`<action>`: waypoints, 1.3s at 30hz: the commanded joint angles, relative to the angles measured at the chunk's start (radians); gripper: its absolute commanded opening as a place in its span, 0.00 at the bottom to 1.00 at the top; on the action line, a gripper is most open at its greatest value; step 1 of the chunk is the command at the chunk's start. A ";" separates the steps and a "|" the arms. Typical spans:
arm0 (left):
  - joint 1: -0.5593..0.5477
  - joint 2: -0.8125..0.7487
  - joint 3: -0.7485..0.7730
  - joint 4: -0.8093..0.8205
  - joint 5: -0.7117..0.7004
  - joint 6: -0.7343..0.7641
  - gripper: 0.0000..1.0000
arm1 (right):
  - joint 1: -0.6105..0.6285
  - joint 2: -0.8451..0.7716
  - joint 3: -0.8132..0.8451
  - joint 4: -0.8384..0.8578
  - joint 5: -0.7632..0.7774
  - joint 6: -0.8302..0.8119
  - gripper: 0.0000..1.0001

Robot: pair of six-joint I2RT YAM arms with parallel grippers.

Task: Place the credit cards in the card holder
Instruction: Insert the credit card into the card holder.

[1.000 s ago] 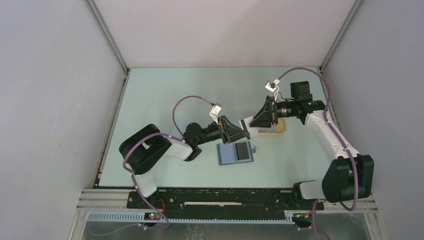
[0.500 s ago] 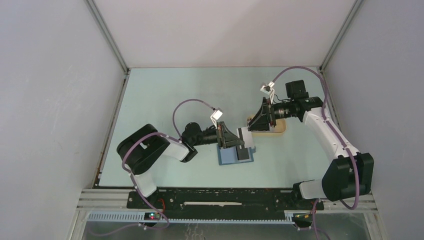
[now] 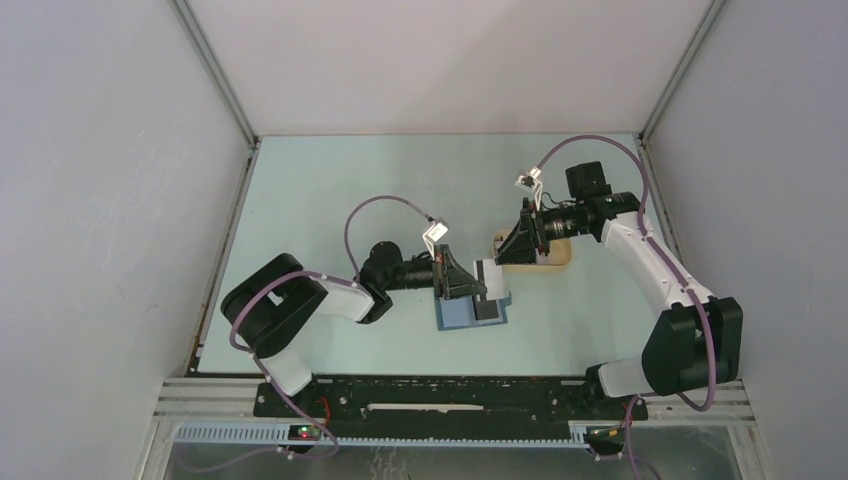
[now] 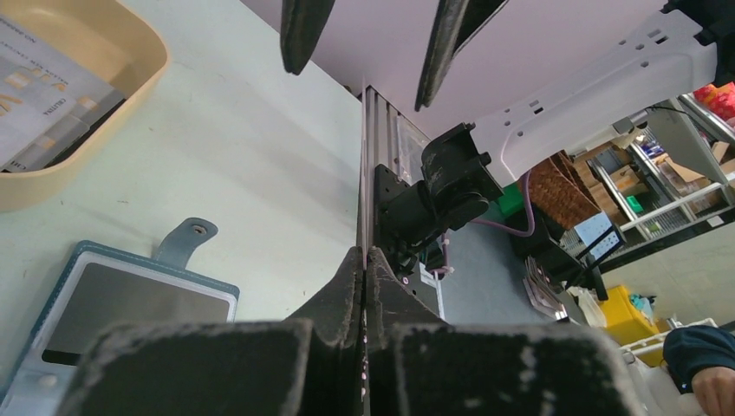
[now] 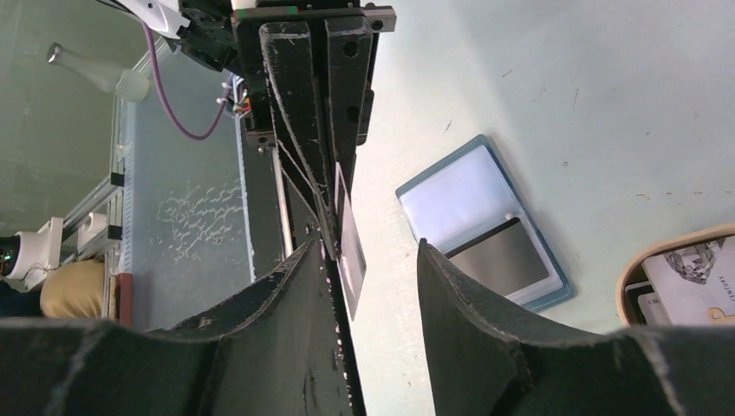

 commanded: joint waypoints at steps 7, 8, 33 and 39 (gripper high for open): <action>0.006 -0.056 0.009 -0.029 0.028 0.053 0.00 | 0.047 0.043 0.065 -0.094 -0.061 -0.091 0.43; 0.009 -0.058 0.011 -0.032 0.030 0.053 0.00 | 0.051 0.050 0.073 -0.114 -0.069 -0.107 0.37; 0.072 -0.536 -0.247 -0.537 -0.515 0.212 1.00 | 0.029 -0.113 -0.373 0.695 0.173 0.597 0.00; 0.070 -0.497 -0.255 -0.523 -0.539 0.117 0.97 | 0.068 -0.017 -0.455 0.795 0.262 0.697 0.00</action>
